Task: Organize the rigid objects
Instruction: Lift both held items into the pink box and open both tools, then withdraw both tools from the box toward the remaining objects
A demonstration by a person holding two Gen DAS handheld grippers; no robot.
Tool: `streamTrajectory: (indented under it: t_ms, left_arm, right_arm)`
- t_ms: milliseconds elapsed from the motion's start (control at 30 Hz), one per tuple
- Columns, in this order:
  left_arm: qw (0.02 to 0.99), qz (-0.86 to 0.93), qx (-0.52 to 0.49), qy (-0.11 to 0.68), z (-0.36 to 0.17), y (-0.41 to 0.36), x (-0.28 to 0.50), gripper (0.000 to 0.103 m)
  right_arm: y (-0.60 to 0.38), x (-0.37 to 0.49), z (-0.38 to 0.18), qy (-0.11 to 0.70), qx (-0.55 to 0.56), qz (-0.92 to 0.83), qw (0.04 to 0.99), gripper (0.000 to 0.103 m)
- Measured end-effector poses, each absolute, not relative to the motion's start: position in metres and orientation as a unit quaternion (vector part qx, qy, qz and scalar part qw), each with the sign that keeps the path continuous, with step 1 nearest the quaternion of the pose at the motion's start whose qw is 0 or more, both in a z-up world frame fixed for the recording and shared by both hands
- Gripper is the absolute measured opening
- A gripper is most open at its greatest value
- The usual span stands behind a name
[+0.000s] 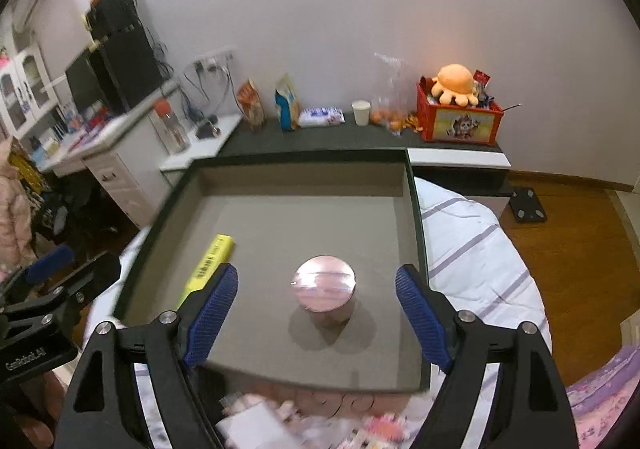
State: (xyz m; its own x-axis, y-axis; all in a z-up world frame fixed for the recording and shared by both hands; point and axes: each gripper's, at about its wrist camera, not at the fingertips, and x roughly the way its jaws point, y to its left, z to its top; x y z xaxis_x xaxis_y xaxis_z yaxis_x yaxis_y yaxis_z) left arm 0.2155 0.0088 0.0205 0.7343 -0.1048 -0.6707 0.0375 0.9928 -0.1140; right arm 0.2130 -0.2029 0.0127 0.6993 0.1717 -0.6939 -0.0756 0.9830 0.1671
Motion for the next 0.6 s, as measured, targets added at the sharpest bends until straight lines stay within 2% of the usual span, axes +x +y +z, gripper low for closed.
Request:
streamTrajectory:
  t_ms: [33, 100, 333, 600]
  left_arm:
    - [0.931, -0.04, -0.05, 0.36, 0.024, 0.013, 0.205, 0.103]
    - [0.931, -0.038, -0.05, 0.358, 0.025, 0.019, 0.187, 0.103]
    - [0.931, -0.024, -0.039, 0.362, 0.013, 0.035, 0.127, 0.103]
    - [0.925, -0.018, -0.038, 0.376, -0.01, 0.031, 0.08, 0.103]
  right_arm:
    - [-0.203, 0.208, 0.016, 0.377, 0.071, 0.072, 0.921, 0.088]
    - [-0.209, 0.192, 0.024, 0.365, 0.093, 0.081, 0.923, 0.103]
    - [-0.229, 0.126, 0.034, 0.338, 0.125, 0.081, 0.929, 0.103]
    - [-0.228, 0.069, 0.01, 0.364, 0.105, 0.064, 0.923, 0.103]
